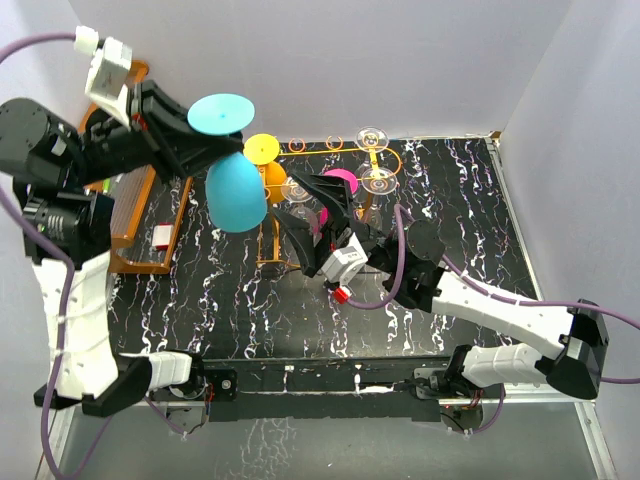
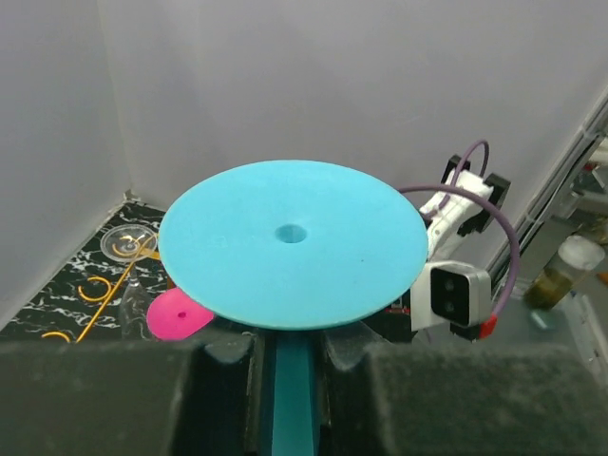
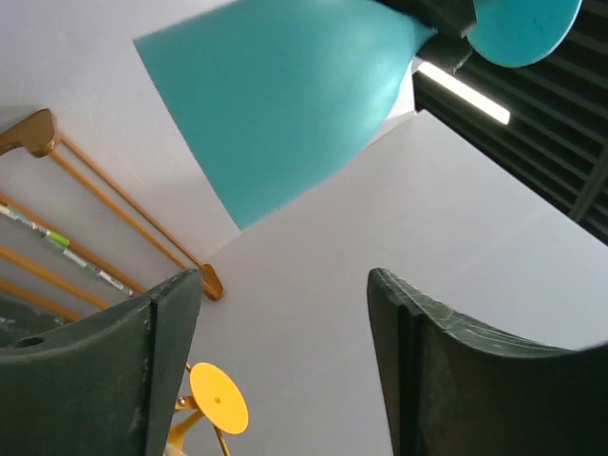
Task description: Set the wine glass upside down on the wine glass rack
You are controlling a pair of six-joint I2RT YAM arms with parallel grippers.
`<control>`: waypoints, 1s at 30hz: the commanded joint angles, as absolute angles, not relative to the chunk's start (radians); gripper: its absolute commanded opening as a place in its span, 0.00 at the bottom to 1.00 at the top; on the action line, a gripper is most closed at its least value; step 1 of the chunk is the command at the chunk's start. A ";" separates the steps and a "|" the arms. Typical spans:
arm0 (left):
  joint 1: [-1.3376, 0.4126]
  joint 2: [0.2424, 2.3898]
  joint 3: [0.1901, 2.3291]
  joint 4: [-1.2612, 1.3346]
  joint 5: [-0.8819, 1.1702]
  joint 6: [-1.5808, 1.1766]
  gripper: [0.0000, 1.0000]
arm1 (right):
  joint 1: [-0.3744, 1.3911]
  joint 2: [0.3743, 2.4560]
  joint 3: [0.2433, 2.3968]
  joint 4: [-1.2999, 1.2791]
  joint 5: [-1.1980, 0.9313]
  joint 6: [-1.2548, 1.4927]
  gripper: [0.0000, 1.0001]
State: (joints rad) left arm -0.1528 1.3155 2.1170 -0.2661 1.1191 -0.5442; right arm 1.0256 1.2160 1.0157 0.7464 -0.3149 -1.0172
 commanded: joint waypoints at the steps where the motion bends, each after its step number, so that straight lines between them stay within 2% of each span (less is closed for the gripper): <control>1: -0.155 1.271 2.058 -0.484 1.112 -0.213 0.00 | 1.022 1.121 0.996 0.603 -0.341 -0.941 0.94; 3: -0.155 1.269 2.060 -0.578 1.106 -0.103 0.00 | 1.023 1.083 0.991 0.536 -0.347 -0.926 0.98; 13: -0.155 1.264 2.022 -0.942 1.130 0.217 0.00 | 1.023 0.972 1.046 0.296 -0.312 -0.811 1.00; 16: -0.155 1.260 2.001 -1.061 1.131 0.326 0.00 | 1.023 0.989 1.104 0.177 -0.326 -0.863 0.88; 20: -0.155 1.211 1.905 -1.144 1.130 0.444 0.00 | 1.023 1.011 1.134 0.110 -0.351 -0.956 0.55; 23: -0.154 1.142 1.801 -1.122 1.128 0.465 0.00 | 1.022 1.028 1.136 0.140 -0.360 -0.956 0.14; 24: -0.155 1.111 1.754 -1.086 1.126 0.444 0.00 | 1.022 1.036 1.140 0.152 -0.362 -0.949 0.09; 28: -0.155 0.969 1.534 -0.855 1.101 0.281 0.00 | 1.023 1.060 1.157 0.156 -0.364 -0.937 0.22; 30: -0.155 0.906 1.424 -0.681 1.066 0.189 0.00 | 1.023 1.047 1.143 0.171 -0.355 -0.928 0.23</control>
State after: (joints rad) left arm -0.1535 1.0134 1.5642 -0.9642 1.0885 0.3279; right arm 1.0256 1.0645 1.0973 0.1287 -0.3588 -0.9386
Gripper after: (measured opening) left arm 0.107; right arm 0.221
